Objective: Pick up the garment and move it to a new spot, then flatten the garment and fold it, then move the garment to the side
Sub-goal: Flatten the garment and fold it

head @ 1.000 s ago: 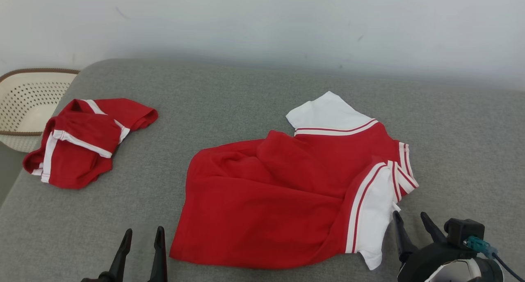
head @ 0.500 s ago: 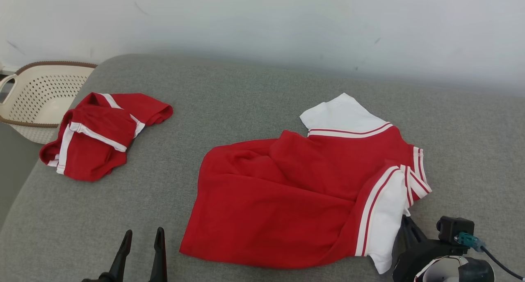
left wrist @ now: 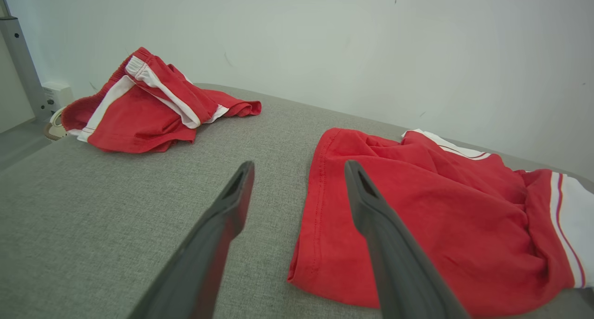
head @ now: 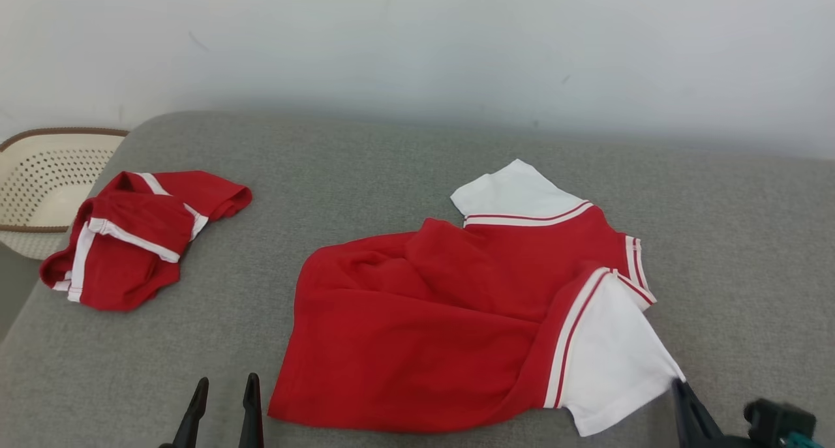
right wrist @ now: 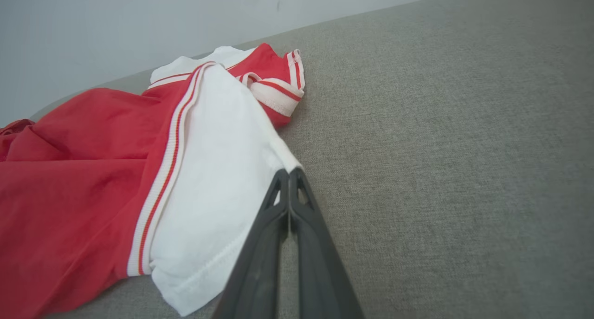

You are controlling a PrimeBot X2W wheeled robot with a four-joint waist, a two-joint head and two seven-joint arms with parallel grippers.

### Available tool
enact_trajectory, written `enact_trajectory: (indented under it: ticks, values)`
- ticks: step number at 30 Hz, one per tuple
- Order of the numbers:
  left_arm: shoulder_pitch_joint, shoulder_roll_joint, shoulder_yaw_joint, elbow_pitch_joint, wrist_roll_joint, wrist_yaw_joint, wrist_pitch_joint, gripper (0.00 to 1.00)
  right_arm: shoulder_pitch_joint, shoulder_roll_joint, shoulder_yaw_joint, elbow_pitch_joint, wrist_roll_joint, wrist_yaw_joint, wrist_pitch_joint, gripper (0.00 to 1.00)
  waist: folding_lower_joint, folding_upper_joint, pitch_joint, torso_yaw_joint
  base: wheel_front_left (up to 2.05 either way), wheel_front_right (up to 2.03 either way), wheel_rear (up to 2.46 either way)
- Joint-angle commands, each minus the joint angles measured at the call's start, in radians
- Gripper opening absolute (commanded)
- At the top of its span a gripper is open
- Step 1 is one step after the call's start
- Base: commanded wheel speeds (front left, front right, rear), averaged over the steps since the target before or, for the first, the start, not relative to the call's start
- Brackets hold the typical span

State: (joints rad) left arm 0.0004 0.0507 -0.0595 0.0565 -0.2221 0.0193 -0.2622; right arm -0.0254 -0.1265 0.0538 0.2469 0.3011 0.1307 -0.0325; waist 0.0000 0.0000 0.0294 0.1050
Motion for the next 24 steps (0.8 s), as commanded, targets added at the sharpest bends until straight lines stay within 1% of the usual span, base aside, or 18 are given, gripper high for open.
enact_trajectory:
  ticks: [1, 6, 7, 10, 11, 12, 15, 17, 24]
  values:
    - [0.009, 0.0, -0.002, 0.002, -0.014, 0.002, -0.004, 1.0, 0.077, 0.019, -0.028, -0.087, -0.001, 0.0, 0.048, 0.0, 0.0, 0.0, -0.001, -0.016, 0.0, 0.0, 0.0]
    - [0.004, 0.0, -0.007, 0.007, -0.014, 0.002, -0.004, 1.0, 0.228, 0.059, -0.08, -0.276, 0.004, 0.0, 0.162, 0.0, 0.0, 0.0, 0.005, -0.035, 0.0, 0.0, 0.0]
    - [0.004, 0.0, -0.007, 0.007, -0.014, 0.002, -0.004, 1.0, 0.228, 0.059, -0.08, -0.276, 0.004, 0.0, 0.162, 0.0, 0.0, 0.0, 0.005, -0.035, 0.0, 0.0, 0.0]
    - [0.004, 0.0, -0.004, 0.007, -0.016, 0.003, -0.004, 1.0, 0.285, 0.072, -0.094, -0.328, 0.02, 0.0, 0.217, 0.0, 0.0, 0.0, 0.007, -0.049, 0.0, 0.0, 0.0]
    - [0.003, 0.0, -0.005, 0.01, -0.016, 0.001, -0.004, 1.0, 0.289, 0.073, -0.092, -0.342, 0.009, 0.0, 0.22, 0.64, 0.0, 0.0, 0.007, -0.052, 0.0, 0.0, 0.0]
    - [0.002, 0.0, -0.004, 0.011, -0.016, 0.001, -0.004, 1.0, 0.29, 0.074, -0.094, -0.349, 0.007, 0.0, 0.217, 1.0, 0.0, 0.0, 0.007, -0.055, 0.0, 0.0, 0.0]
    - [-0.001, 0.0, -0.006, 0.016, -0.016, -0.001, -0.004, 1.0, 0.299, 0.075, -0.098, -0.355, -0.045, 0.0, 0.198, 1.0, 0.0, 0.0, 0.001, -0.06, 0.0, 0.0, 0.0]
    - [0.002, 0.0, -0.004, 0.014, -0.016, 0.001, -0.004, 1.0, 0.292, 0.076, -0.102, -0.366, -0.054, 0.0, 0.176, 1.0, 0.0, 0.0, -0.004, -0.064, 0.0, 0.0, 0.0]
    - [0.02, 0.0, 0.012, 0.001, 0.002, -0.002, -0.004, 1.0, 0.238, 0.076, -0.068, -0.405, -0.112, 0.0, 0.052, 1.0, 0.0, 0.0, -0.023, -0.078, 0.0, 0.0, 0.0]
